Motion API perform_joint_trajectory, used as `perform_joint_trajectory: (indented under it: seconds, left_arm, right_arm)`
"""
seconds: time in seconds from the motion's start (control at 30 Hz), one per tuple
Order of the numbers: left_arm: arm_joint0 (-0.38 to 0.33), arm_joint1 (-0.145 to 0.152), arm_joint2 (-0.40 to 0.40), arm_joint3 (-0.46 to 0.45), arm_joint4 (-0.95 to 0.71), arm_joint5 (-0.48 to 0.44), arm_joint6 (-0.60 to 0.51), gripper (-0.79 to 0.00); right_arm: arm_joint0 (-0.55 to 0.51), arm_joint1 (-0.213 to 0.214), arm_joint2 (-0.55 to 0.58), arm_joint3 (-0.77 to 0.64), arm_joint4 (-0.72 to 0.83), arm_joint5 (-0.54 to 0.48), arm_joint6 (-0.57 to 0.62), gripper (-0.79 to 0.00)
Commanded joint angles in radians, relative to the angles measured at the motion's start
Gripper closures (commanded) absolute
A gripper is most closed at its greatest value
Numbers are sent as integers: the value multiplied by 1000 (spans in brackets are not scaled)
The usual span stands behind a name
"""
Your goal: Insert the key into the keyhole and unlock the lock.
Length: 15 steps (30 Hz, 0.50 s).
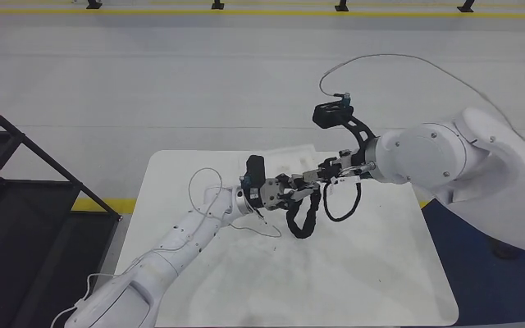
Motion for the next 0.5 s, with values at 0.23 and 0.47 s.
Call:
perform_joint_trajectory:
  seconds: [0.23, 0.47]
  left_arm:
    - [6, 14, 1, -30, -155, -96, -167, 0]
    - [-22, 50, 40, -76, -259, -96, -325, 0]
  right_arm:
    - [-38, 30, 43, -51, -89, -347, 43, -785]
    - [-53, 35, 49, -59, -79, -404, 55, -785]
